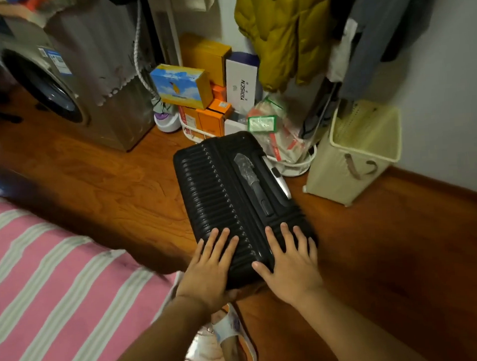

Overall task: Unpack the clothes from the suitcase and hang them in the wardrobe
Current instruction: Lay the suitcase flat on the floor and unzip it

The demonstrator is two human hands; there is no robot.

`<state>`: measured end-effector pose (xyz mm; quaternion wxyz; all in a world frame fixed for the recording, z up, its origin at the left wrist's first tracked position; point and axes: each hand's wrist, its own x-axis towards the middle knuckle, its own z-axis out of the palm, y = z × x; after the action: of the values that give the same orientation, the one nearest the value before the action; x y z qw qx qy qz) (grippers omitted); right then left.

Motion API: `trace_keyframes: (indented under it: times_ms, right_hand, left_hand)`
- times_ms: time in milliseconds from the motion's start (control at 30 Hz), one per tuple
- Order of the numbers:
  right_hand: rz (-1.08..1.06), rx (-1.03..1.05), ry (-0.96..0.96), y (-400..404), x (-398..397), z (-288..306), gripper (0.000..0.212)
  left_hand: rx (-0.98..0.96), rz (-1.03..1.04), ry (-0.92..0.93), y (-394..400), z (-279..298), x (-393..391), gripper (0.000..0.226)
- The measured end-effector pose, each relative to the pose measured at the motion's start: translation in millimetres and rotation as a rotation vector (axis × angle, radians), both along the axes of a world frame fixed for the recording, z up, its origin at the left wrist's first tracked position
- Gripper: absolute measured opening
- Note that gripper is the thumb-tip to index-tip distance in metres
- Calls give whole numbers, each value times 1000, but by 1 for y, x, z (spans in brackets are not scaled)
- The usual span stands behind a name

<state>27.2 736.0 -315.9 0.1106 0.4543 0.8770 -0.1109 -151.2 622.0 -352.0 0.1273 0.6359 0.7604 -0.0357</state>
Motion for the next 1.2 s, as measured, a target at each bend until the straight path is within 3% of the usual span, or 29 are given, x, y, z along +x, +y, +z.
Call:
trace_keyframes:
  times_ms: [233,467,600,833,1200]
  right_hand:
    - [-71,-43,7,-112,85,5,87]
    - [-259,-41,18,-235,147,3,87]
    - [-399,-19,49,-299,156,2,86]
    - [-555,87,126,-375,151,-15,87]
    - [-406,76,250,-435,194,-31,105]
  left_hand:
    - [-96,-73,-31,-83,28,75,105]
    - [-124,-217,-101,-176,27,130,115]
    - [-58,-325,-110,-216,17,132,111]
    - [10,-511,-68,-251,0,118,131]
    - [111,-537,-165,-278,-9,110,124]
